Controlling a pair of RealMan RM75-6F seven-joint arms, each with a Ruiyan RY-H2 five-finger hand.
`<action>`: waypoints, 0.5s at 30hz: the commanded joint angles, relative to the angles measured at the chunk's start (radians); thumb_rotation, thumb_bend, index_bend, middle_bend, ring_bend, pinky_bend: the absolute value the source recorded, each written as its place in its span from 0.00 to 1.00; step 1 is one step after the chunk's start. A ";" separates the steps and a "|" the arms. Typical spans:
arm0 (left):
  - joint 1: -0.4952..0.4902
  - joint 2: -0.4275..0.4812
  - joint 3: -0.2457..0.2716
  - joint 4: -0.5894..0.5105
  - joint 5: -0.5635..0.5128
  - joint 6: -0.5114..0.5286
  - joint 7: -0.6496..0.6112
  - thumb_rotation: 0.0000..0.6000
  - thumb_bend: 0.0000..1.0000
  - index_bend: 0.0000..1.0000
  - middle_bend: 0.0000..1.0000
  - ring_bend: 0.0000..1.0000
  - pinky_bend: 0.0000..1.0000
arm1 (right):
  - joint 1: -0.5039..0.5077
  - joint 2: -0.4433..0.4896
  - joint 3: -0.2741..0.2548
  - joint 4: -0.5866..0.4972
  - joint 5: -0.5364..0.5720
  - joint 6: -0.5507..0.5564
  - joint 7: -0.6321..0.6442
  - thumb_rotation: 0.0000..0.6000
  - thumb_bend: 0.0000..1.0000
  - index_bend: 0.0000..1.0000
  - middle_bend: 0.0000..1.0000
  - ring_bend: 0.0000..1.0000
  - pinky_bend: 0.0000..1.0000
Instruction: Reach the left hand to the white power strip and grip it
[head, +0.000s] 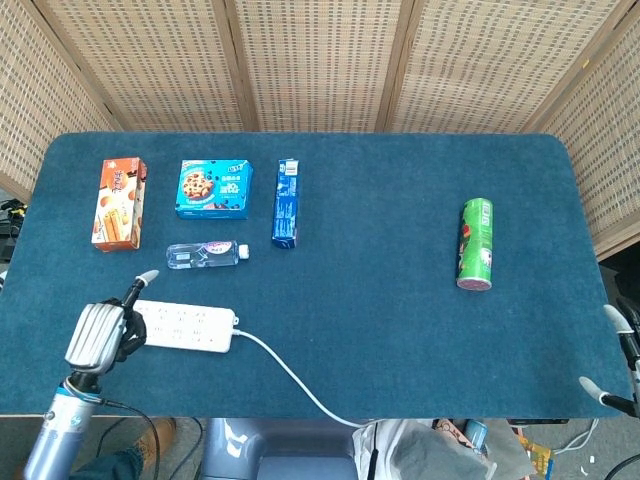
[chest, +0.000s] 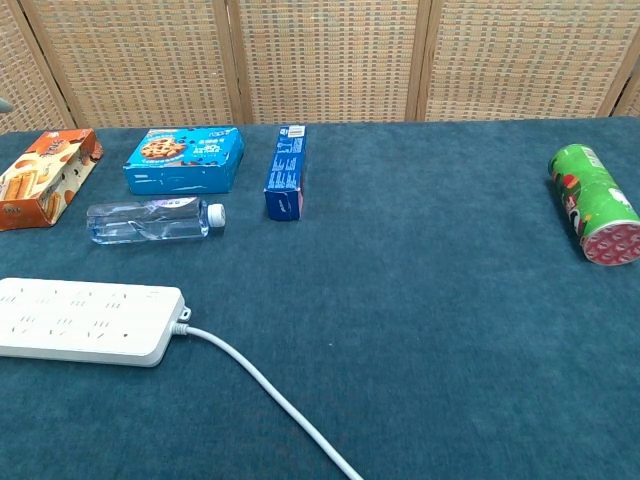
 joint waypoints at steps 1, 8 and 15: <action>0.068 0.121 0.029 -0.026 -0.047 0.031 0.134 1.00 0.00 0.00 0.00 0.00 0.00 | -0.001 -0.001 -0.001 -0.001 -0.002 0.002 -0.002 1.00 0.00 0.00 0.00 0.00 0.00; 0.107 0.140 0.038 0.012 -0.042 0.060 0.090 1.00 0.00 0.00 0.00 0.00 0.00 | -0.002 -0.001 -0.001 -0.002 -0.001 0.000 -0.012 1.00 0.00 0.00 0.00 0.00 0.00; 0.108 0.152 0.028 0.020 -0.041 0.047 0.069 1.00 0.00 0.00 0.00 0.00 0.00 | 0.000 -0.003 0.003 -0.003 0.008 -0.006 -0.018 1.00 0.00 0.00 0.00 0.00 0.00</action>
